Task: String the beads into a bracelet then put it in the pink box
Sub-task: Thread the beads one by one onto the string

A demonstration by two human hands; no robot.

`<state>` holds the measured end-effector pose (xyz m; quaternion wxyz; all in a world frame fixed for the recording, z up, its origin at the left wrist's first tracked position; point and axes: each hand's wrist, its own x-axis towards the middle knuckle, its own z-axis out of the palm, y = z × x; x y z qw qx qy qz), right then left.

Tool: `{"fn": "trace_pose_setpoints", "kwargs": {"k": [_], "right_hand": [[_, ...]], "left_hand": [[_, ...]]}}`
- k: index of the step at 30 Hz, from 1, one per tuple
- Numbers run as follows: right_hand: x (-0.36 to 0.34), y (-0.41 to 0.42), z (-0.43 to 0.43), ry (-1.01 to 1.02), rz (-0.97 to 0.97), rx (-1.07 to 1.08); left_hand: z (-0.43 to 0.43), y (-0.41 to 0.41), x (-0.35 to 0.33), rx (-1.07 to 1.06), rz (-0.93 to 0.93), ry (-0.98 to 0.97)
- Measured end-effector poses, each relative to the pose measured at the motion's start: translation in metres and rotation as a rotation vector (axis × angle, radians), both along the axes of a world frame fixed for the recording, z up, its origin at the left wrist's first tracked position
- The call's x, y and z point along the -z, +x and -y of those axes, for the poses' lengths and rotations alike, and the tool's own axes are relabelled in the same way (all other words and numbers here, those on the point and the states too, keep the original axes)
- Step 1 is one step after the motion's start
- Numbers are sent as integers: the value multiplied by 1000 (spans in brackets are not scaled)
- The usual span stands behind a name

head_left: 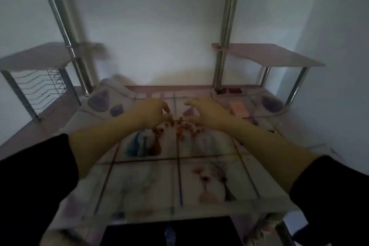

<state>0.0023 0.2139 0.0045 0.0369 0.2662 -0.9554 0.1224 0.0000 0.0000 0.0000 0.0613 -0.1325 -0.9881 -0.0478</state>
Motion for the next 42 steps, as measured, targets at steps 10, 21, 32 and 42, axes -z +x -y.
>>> {"fn": "trace_pose_setpoints", "kwargs": {"k": [10, 21, 32, 42], "right_hand": [[12, 21, -2, 72, 5, -200], [31, 21, 5, 79, 28, -193], [28, -11, -13, -127, -14, 3], [27, -52, -26, 44, 30, 149]], "left_hand": [[-5, 18, 1, 251, 292, -23], [-2, 15, 13, 272, 386, -31], [-4, -11, 12, 231, 130, 75], [-32, -48, 15, 209, 133, 82]]}}
